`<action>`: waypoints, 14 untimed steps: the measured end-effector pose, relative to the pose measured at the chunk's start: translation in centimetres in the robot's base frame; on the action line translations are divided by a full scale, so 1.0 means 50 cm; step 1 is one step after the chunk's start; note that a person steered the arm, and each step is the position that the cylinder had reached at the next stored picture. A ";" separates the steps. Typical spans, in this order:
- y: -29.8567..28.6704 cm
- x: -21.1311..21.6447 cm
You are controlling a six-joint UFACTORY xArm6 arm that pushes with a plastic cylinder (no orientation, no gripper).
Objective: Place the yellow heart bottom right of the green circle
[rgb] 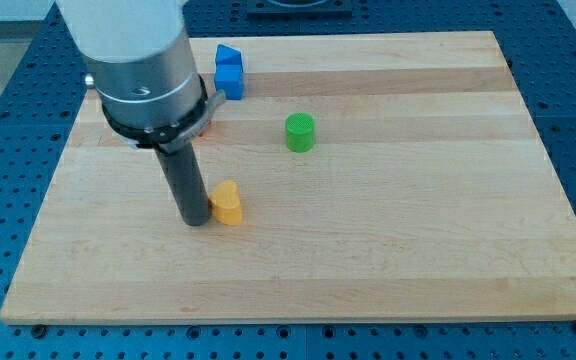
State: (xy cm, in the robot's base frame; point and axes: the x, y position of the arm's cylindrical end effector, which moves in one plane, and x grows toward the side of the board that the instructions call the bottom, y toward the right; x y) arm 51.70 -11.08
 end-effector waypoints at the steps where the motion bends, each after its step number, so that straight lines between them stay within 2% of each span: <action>1: 0.031 0.001; 5: 0.171 -0.093; 8: 0.140 -0.117; 11: 0.274 -0.125; 12: 0.279 -0.128; 13: 0.235 -0.103; 14: 0.123 -0.093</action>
State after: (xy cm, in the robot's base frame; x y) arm 47.07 -4.92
